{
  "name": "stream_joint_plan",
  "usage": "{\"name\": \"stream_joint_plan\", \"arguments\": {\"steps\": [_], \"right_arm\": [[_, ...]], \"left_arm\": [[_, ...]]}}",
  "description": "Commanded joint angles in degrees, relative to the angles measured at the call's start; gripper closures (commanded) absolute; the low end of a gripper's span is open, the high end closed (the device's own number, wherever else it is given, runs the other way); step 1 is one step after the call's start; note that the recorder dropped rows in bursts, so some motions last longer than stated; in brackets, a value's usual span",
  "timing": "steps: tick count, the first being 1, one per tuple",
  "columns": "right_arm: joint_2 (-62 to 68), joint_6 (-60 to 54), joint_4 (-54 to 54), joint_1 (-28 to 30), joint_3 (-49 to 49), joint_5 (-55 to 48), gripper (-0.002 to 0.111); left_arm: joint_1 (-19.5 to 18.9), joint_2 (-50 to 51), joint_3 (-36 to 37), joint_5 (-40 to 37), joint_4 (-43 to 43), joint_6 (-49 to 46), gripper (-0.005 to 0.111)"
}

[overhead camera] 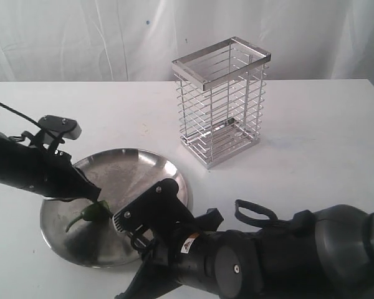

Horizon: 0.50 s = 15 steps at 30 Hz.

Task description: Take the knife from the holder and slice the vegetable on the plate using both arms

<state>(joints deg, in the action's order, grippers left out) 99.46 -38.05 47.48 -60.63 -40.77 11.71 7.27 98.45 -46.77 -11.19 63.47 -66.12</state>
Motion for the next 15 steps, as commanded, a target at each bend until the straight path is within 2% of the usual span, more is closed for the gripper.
{"name": "stream_joint_plan", "arguments": {"steps": [1, 6, 15], "right_arm": [[0.03, -0.38, -0.76, -0.25, 0.14, -1.32, 0.108], [0.03, -0.38, -0.76, -0.25, 0.14, -1.07, 0.108], [0.03, -0.38, -0.76, -0.25, 0.14, -3.48, 0.108]], "left_arm": [[0.14, 6.43, -0.01, 1.35, 0.31, -1.82, 0.106], [0.14, 6.21, -0.24, 0.65, 0.31, -1.82, 0.106], [-0.20, -8.19, -0.53, -5.36, -0.36, -1.36, 0.106]]}}
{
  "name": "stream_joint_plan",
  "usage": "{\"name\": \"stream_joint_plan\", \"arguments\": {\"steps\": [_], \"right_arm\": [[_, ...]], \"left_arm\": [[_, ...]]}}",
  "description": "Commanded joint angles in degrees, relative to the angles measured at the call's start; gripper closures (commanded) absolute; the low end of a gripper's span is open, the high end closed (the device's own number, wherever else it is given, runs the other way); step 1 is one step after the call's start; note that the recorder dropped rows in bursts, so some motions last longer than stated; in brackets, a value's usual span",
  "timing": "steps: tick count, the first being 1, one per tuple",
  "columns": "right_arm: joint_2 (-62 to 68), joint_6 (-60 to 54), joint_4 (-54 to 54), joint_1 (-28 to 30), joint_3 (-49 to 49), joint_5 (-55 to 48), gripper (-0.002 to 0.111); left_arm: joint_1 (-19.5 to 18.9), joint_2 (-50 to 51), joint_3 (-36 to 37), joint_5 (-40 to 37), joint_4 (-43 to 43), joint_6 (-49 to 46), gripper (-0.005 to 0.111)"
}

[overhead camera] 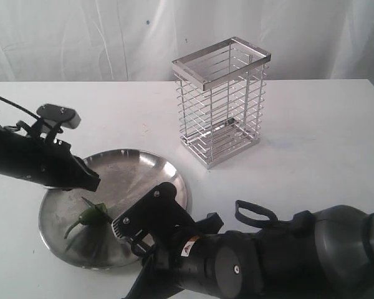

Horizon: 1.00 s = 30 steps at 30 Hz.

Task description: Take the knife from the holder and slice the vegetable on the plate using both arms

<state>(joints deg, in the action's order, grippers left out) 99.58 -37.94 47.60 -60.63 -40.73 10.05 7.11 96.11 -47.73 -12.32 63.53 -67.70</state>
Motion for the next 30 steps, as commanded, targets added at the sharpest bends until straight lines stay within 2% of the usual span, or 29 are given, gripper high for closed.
{"name": "stream_joint_plan", "arguments": {"steps": [1, 4, 8, 16, 30], "right_arm": [[-0.09, -0.49, -0.88, -0.25, 0.09, -1.96, 0.108], [-0.09, -0.49, -0.88, -0.25, 0.09, -2.10, 0.108], [-0.09, -0.49, -0.88, -0.25, 0.09, -1.76, 0.108], [-0.09, -0.49, -0.88, -0.25, 0.09, -1.64, 0.108], [-0.07, -0.90, -1.12, -0.25, -0.03, -0.68, 0.108]], "left_arm": [[-0.16, -6.98, 0.43, -5.01, -1.40, 0.22, 0.106], [-0.16, -8.61, 0.43, -5.04, -6.80, 2.88, 0.104], [-0.16, -8.08, 0.56, -4.98, -12.86, 9.38, 0.095], [-0.16, -2.67, 2.37, -2.54, -12.55, 9.47, 0.092], [-0.16, -2.23, 2.37, -1.86, -11.76, 9.47, 0.092]]}}
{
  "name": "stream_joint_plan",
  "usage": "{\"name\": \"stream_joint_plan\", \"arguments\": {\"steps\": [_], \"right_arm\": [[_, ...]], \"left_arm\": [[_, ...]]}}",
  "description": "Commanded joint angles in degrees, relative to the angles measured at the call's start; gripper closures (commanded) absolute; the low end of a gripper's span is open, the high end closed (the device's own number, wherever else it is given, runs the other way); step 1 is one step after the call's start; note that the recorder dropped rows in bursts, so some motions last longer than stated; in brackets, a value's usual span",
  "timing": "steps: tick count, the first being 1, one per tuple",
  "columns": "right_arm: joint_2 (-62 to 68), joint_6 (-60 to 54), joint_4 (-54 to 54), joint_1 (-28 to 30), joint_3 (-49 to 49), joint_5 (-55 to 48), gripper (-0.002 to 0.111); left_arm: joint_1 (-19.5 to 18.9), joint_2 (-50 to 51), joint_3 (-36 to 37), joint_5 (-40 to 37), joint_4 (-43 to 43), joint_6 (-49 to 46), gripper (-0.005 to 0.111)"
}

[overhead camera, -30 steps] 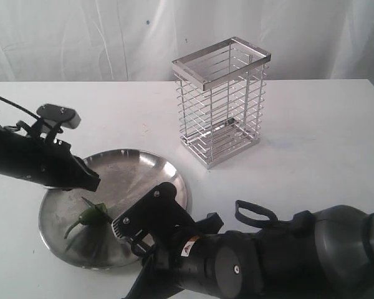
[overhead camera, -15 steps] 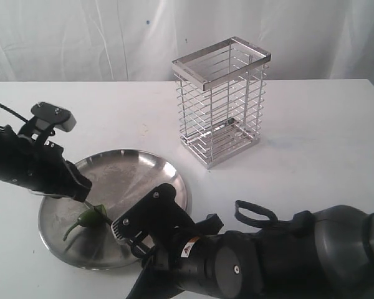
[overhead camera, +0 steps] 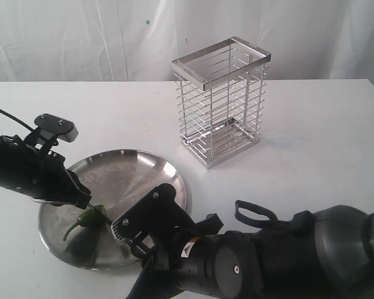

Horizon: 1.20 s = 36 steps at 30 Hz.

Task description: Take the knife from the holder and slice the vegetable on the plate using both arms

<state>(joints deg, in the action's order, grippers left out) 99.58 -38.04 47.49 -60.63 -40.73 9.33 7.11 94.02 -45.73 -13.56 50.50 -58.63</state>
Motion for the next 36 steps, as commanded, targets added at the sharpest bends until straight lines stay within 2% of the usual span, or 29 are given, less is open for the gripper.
{"name": "stream_joint_plan", "arguments": {"steps": [1, 12, 26, 36], "right_arm": [[-0.07, -0.92, -1.00, -0.25, -0.60, 0.15, 0.108], [6.62, -1.45, -2.51, 0.13, -7.25, -1.53, 0.108], [6.62, -2.99, -2.51, 0.13, -7.82, 0.98, 0.108], [6.78, -5.67, -2.51, 5.72, -8.61, -0.07, 0.108]], "left_arm": [[-0.17, -0.13, 0.36, -0.61, 1.26, 0.40, 0.092], [-0.17, -0.13, 0.36, -0.01, 1.49, 0.40, 0.092], [-0.17, -4.34, 0.36, -4.67, -0.91, 0.40, 0.092], [-0.17, -4.52, 0.36, -5.42, -0.81, 2.06, 0.092]]}}
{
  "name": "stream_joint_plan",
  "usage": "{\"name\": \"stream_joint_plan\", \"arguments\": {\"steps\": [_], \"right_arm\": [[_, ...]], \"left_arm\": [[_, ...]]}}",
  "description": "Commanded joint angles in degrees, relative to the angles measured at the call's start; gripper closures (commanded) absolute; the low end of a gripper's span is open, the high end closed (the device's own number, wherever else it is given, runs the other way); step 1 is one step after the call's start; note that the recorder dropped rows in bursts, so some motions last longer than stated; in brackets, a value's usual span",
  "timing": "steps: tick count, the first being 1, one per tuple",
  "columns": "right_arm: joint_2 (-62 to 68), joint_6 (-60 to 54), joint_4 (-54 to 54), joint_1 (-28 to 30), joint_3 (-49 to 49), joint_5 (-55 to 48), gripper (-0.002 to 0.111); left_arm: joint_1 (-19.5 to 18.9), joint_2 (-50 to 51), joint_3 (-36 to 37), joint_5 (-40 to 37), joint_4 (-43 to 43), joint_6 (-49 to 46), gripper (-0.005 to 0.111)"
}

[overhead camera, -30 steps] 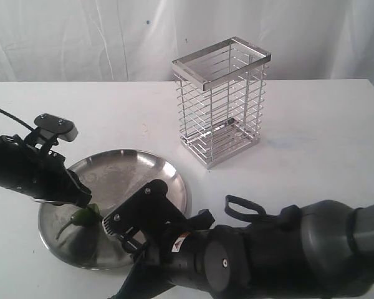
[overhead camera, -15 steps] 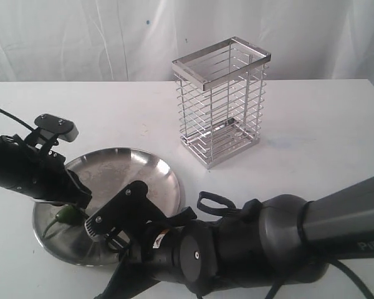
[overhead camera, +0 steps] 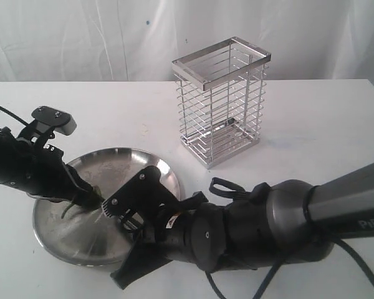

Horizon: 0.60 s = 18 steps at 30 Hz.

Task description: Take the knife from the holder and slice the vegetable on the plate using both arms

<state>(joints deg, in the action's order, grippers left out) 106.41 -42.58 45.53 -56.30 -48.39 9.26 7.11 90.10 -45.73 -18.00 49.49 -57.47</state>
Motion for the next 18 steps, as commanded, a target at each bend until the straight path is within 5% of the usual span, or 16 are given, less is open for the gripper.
{"name": "stream_joint_plan", "arguments": {"steps": [1, 18], "right_arm": [[-0.04, -1.14, -0.55, 1.39, -1.29, -0.55, 0.108], [1.50, -1.14, -0.55, 1.39, -2.51, -1.42, 0.108]], "left_arm": [[-0.17, -0.59, 0.36, -0.87, 0.21, 1.19, 0.092], [1.22, 2.95, 0.36, 3.63, 7.45, 0.95, 0.092]]}}
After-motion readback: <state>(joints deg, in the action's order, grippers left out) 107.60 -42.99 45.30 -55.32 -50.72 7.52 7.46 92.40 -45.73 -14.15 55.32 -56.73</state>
